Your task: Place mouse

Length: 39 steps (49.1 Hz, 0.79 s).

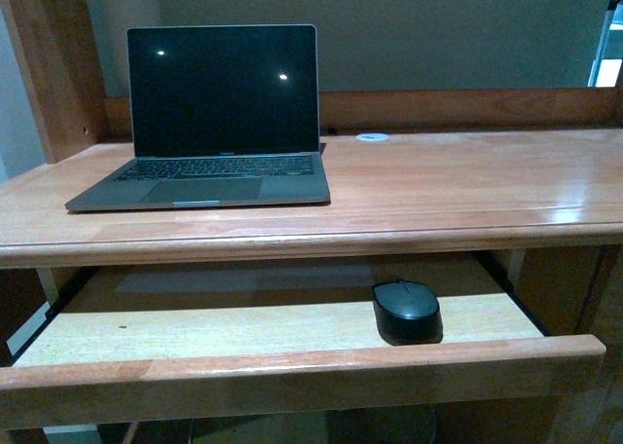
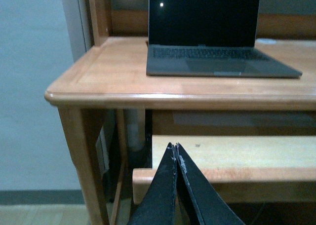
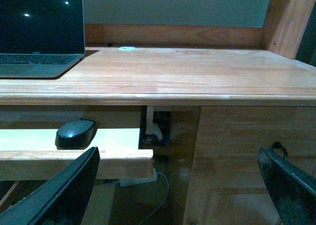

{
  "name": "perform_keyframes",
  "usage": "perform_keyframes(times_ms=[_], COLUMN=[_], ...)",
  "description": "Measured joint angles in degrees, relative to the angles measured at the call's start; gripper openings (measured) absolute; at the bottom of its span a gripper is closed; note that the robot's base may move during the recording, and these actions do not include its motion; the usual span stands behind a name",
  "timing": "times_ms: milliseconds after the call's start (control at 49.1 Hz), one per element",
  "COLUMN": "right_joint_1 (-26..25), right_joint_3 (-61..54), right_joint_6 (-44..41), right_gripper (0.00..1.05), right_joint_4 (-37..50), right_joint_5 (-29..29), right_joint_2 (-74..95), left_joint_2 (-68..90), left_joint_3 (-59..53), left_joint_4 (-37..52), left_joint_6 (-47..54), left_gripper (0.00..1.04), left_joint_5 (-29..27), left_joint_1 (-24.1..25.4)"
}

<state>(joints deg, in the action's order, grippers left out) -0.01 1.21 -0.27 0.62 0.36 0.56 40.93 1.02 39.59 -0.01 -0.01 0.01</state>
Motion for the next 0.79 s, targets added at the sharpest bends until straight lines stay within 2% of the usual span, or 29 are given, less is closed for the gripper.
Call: perform_keyframes(times_ms=[794], right_joint_1=[0.0], right_joint_3=[0.0], right_joint_6=[0.0], right_gripper=[0.98], right_joint_4=[0.0], right_joint_5=[0.0], right_joint_2=[0.0], left_joint_2=[-24.83], left_joint_3=[-0.5], left_joint_4=[-23.47], left_joint_6=[-0.02], left_gripper=[0.02], left_joint_5=[-0.02], left_joint_1=[0.0])
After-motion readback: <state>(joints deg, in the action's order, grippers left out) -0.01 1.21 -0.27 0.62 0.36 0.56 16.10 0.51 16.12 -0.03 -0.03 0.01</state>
